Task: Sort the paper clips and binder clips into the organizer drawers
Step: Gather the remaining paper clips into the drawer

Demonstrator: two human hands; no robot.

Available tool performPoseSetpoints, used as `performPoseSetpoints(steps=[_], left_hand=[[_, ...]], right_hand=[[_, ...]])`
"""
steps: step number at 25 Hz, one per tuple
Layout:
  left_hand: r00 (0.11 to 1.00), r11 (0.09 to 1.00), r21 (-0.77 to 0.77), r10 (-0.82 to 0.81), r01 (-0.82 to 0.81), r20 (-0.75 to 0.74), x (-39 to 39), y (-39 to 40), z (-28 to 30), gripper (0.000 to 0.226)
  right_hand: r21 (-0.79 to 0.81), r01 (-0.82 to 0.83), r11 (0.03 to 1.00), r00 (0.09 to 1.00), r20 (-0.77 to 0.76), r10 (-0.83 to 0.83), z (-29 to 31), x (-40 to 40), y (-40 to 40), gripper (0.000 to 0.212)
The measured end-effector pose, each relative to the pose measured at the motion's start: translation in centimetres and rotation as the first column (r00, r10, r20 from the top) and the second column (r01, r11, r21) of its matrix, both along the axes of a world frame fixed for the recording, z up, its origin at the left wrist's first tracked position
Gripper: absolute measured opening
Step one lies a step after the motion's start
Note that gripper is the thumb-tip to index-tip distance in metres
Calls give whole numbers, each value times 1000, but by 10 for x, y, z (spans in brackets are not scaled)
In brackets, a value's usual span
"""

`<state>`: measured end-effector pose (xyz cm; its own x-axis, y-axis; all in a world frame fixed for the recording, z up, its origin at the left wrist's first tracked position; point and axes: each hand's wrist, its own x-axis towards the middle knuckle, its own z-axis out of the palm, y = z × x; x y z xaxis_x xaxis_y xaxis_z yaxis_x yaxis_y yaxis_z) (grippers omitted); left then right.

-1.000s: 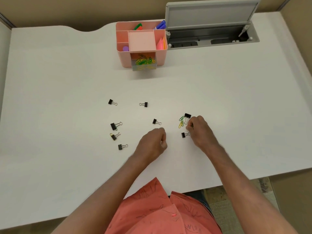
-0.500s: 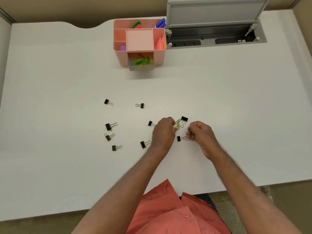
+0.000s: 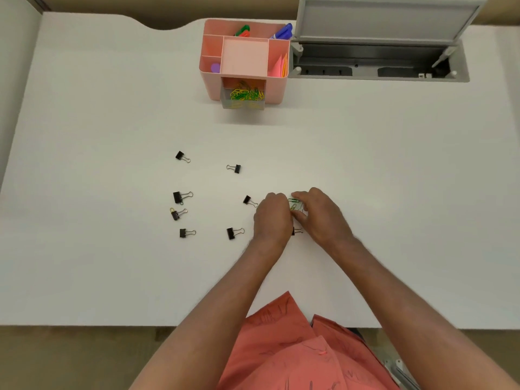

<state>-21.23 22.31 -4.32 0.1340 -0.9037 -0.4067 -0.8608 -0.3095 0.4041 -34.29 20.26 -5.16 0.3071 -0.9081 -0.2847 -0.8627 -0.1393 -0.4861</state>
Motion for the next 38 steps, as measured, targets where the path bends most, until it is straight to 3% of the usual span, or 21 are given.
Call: performPoseSetpoints(steps=[5, 11, 13, 15, 17, 19, 22, 24, 29, 32, 35, 38], left_hand=[[994, 994, 3, 107, -107, 10, 13, 1, -5, 15], [970, 977, 53, 214, -209, -115, 25, 1, -1, 19], [936, 958, 95, 284, -270, -207, 30, 2, 6, 21], [895, 936, 121, 352, -331, -273, 37, 2, 16, 17], [883, 934, 76, 355, -349, -306, 42, 2, 29, 15], [903, 949, 17, 304, -314, -302, 46, 0, 42, 13], [953, 981, -43, 174, -190, -247, 47, -5, 57, 16], [978, 993, -60, 89, -102, -189, 48, -7, 60, 20], [991, 993, -116, 2, -18, -137, 59, -7, 61, 23], [974, 987, -154, 7, -43, -227, 70, -7, 61, 19], [935, 965, -222, 57, -141, -349, 89, -12, 65, 14], [854, 919, -227, 180, -323, -488, 128, -47, 64, 10]], right_hand=[[-69, -50, 996, 998, -53, 46, -3, 9, -9, 12], [-40, -133, 990, 985, -120, 128, 0, 17, -11, 4], [-35, -79, 996, 996, -39, 78, 5, 19, -8, 3], [70, 124, 990, 978, 160, -134, 15, 22, -5, 8], [302, 348, 888, 835, 330, -440, 24, 28, -1, 9], [568, 422, 706, 603, 405, -687, 27, 37, 1, 10], [885, 213, 414, 247, 361, -899, 35, 50, 1, 29], [947, 78, 311, 118, 301, -946, 40, 60, 1, 29], [970, 24, 244, 21, 243, -970, 40, 80, 0, 18], [969, -29, 243, -20, 243, -970, 42, 91, 1, 22], [962, -47, 269, -27, 268, -963, 41, 101, -8, 21], [956, 70, 283, -82, 289, -954, 41, 113, -43, 12]])
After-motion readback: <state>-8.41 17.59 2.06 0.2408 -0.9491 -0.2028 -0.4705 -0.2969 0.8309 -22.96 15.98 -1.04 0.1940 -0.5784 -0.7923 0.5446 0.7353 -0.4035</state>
